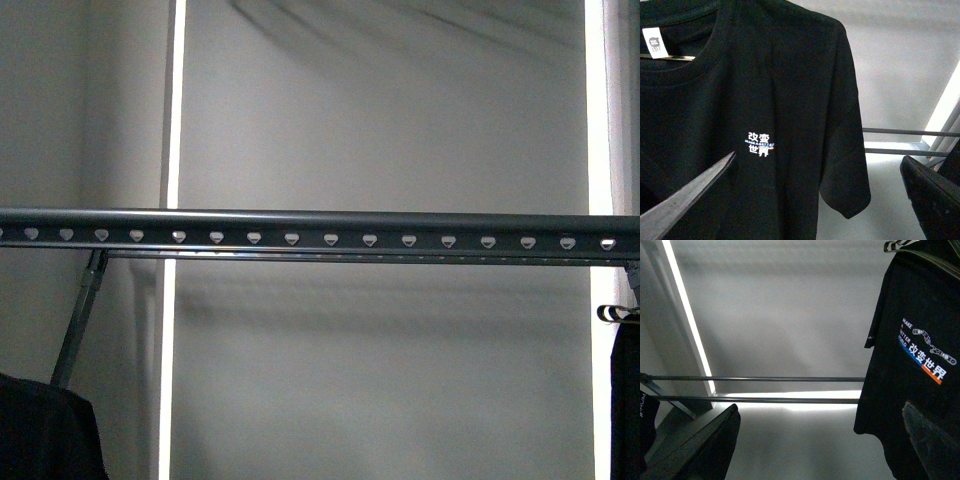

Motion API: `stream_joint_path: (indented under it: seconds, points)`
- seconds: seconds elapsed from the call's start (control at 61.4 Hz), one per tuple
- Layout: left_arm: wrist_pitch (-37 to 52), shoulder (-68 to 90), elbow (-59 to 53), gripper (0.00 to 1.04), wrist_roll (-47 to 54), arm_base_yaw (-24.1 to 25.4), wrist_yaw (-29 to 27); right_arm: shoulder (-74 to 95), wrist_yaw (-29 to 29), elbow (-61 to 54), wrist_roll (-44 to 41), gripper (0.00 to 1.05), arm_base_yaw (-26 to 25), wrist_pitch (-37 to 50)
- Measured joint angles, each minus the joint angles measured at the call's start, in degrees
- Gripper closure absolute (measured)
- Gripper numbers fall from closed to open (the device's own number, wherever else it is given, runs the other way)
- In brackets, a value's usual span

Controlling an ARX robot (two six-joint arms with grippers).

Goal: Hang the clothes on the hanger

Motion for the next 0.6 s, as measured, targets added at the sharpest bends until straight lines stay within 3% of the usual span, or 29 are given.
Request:
stream_joint_path:
  seconds: [0.326, 0.423, 0.456, 0.537, 0.602]
  points:
    - [0.0, 0.0, 0.0, 0.07, 0.0, 0.0, 0.0, 0.0, 0.0, 0.0, 0.0, 0.07, 0.0, 0.0]
    - [5.9, 8.6, 0.9, 0.07, -3.5, 5.9, 22.7, 0.0, 0.0, 0.0, 0.0, 0.07, 0.0, 0.0]
    - [9.7, 12.9, 1.5, 0.07, -6.1, 5.7, 25.2, 0.0, -0.3, 0.0, 0.0, 0.07, 0.0, 0.0]
    - [18.9, 23.3, 4.5, 0.07, -12.7, 2.3, 20.5, 0.0, 0.0, 0.0, 0.0, 0.07, 0.1, 0.0]
    - [24.3, 37.7, 12.2, 0.07, -22.9, -2.4, 8.9, 0.0, 0.0, 0.0, 0.0, 0.07, 0.1, 0.0]
